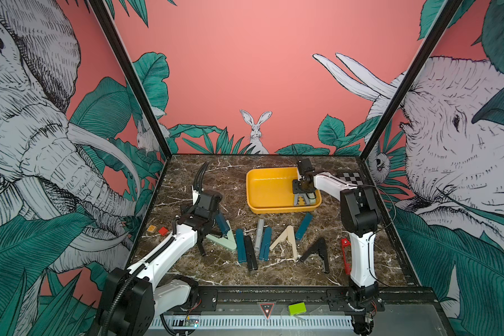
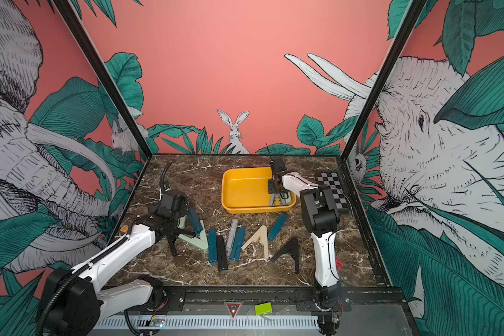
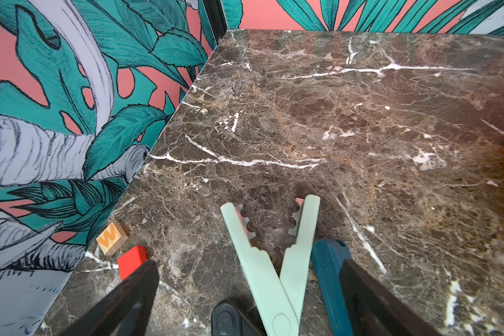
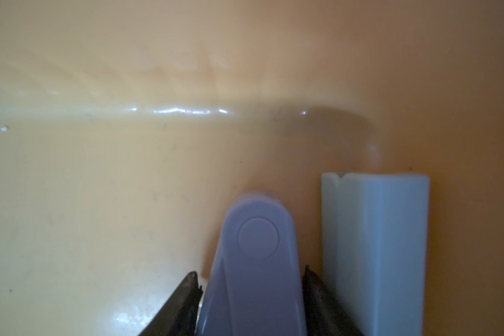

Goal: Put the pruning pliers into the storage box
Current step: Place the pruning pliers in the storage box.

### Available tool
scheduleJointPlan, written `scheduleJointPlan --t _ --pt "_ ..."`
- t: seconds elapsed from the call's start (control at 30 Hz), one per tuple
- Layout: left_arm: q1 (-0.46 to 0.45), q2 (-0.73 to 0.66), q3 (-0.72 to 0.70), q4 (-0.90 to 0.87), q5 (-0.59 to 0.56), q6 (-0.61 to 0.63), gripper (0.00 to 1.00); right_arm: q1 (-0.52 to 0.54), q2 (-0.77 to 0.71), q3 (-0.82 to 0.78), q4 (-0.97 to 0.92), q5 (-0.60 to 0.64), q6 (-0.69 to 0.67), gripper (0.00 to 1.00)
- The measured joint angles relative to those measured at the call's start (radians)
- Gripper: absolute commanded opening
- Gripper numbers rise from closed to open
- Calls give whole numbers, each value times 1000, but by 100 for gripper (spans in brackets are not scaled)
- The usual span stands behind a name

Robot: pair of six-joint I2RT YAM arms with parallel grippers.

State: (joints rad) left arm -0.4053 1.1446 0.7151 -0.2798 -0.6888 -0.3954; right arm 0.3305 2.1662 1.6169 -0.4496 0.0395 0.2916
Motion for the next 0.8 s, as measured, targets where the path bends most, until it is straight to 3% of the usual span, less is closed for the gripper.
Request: scheduleJointPlan --t 0.23,0.27,0.33,0.4,0.5,0.8 --pt "0 0 0 0 0 0 99 -3 0 15 -7 -6 0 56" --pt "0 0 0 0 0 0 99 -4 0 18 -8 -6 0 51" --pt "0 0 0 0 -1 0 99 -5 0 22 -8 -6 0 28" --pt "0 0 0 0 -1 0 99 -5 0 23 -8 -6 1 18" --pt "0 0 0 0 -1 0 99 -6 0 24 -5 -11 8 24" --pt "0 -2 0 0 -8 0 99 -10 0 32 -11 -32 19 0"
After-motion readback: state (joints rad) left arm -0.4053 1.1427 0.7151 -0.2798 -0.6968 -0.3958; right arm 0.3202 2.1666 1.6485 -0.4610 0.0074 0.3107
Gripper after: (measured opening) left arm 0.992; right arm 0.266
